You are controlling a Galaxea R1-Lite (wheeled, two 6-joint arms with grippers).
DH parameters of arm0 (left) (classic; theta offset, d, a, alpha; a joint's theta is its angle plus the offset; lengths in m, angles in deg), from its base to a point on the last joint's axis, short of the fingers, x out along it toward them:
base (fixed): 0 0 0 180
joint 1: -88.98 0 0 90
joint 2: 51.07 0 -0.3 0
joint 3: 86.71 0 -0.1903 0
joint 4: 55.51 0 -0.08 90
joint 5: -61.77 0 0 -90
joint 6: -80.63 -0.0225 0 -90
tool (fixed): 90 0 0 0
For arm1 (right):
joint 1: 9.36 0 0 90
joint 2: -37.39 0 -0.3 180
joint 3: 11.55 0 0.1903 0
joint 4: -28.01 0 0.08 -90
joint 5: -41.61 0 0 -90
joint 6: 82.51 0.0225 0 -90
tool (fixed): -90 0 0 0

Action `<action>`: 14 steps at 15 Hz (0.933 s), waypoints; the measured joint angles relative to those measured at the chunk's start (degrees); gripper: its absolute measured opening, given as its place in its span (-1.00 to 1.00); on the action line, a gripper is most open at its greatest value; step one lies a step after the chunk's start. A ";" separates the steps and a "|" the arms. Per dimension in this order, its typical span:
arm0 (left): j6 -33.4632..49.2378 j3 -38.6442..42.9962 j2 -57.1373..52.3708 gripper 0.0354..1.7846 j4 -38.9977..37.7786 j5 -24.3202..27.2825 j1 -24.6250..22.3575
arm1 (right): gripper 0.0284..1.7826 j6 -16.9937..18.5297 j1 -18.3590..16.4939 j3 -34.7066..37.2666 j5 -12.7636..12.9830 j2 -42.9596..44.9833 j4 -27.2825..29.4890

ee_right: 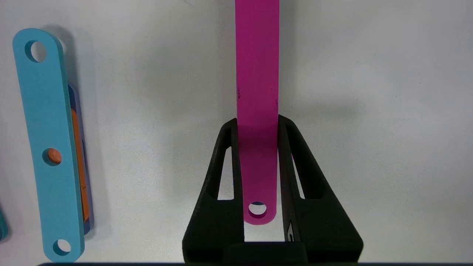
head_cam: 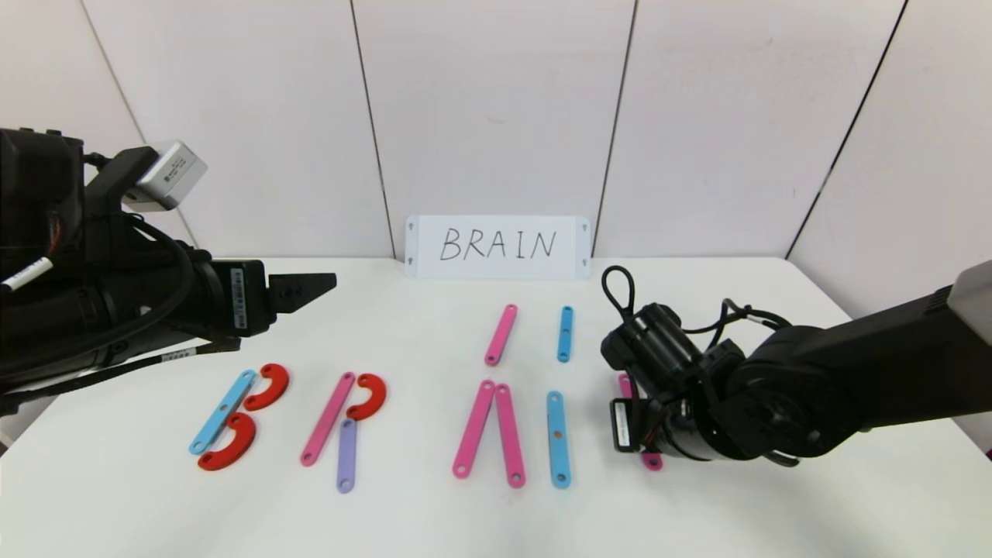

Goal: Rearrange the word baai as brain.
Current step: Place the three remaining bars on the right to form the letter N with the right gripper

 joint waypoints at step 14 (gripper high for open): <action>0.00 0.00 0.11 0.93 -0.02 0.01 -0.02 | -0.17 0.38 0.49 0.07 0.22 -0.67 -0.02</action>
